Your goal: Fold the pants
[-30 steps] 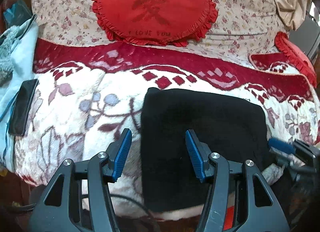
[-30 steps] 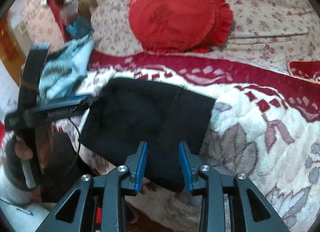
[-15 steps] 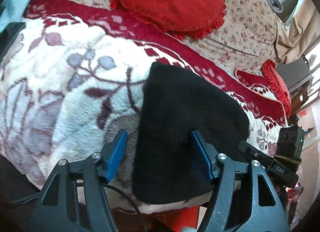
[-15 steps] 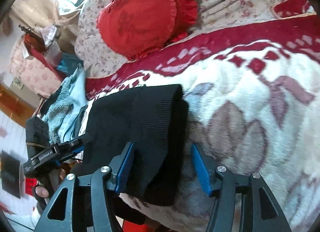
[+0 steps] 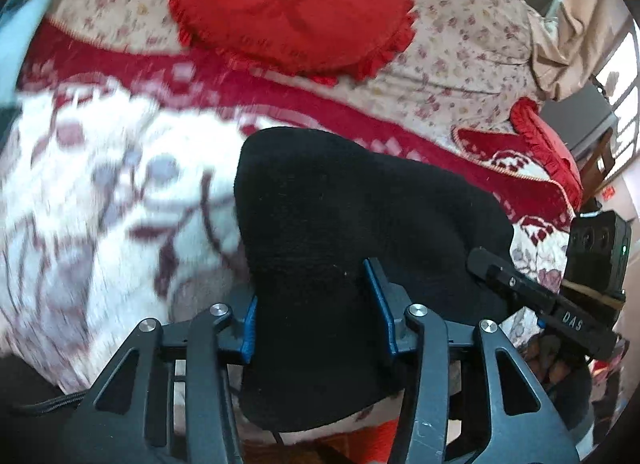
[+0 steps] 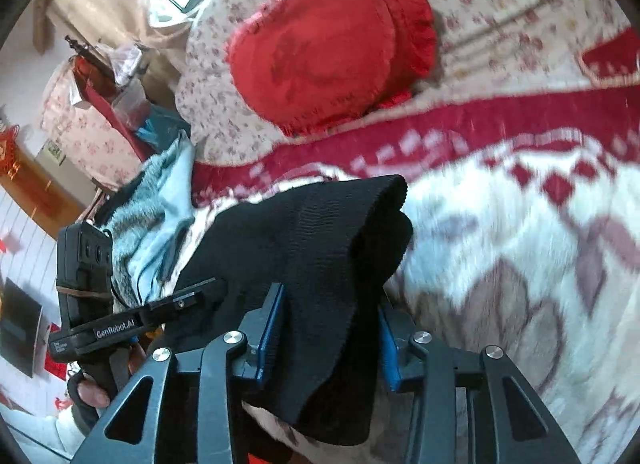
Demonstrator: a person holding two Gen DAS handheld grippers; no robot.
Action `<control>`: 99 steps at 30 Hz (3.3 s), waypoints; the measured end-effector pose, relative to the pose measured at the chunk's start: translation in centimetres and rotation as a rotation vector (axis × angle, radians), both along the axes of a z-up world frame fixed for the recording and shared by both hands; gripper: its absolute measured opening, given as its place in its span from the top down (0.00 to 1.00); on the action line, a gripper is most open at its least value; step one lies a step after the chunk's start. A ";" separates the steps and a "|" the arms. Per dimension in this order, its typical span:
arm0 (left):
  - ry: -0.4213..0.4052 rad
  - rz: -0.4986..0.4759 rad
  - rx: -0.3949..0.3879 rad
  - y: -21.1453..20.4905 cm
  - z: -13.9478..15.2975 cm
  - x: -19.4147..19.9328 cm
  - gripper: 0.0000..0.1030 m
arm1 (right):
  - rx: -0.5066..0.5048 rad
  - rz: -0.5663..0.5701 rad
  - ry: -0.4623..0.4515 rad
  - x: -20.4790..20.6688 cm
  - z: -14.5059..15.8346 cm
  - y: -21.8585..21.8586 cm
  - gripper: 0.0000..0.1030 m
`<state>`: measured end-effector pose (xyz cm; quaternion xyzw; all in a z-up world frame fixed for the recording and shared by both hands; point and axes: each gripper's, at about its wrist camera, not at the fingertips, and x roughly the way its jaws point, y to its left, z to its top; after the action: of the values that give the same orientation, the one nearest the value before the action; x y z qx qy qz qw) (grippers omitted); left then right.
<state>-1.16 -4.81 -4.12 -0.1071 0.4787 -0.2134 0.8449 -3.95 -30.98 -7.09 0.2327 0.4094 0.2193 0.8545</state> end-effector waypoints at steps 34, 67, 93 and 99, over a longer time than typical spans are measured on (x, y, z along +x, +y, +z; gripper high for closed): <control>-0.105 0.096 0.306 -2.6 0.1 4.8 0.51 | -0.474 -0.047 -0.065 5.7 0.6 4.3 0.55; -0.303 0.237 0.366 -0.1 5.8 -4.1 0.50 | -0.407 -0.053 -0.163 0.1 7.9 6.4 0.55; -0.303 0.248 0.363 0.0 6.1 -4.4 0.50 | -0.397 -0.046 -0.153 -0.3 7.8 7.1 0.55; -0.301 0.245 0.363 -0.1 6.1 -4.5 0.50 | -0.397 -0.041 -0.151 -0.2 7.6 7.1 0.55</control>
<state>-5.62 -4.94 1.97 0.0220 0.3615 -0.0337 0.9315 -4.12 -23.84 0.55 0.0511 0.3747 0.1334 0.9161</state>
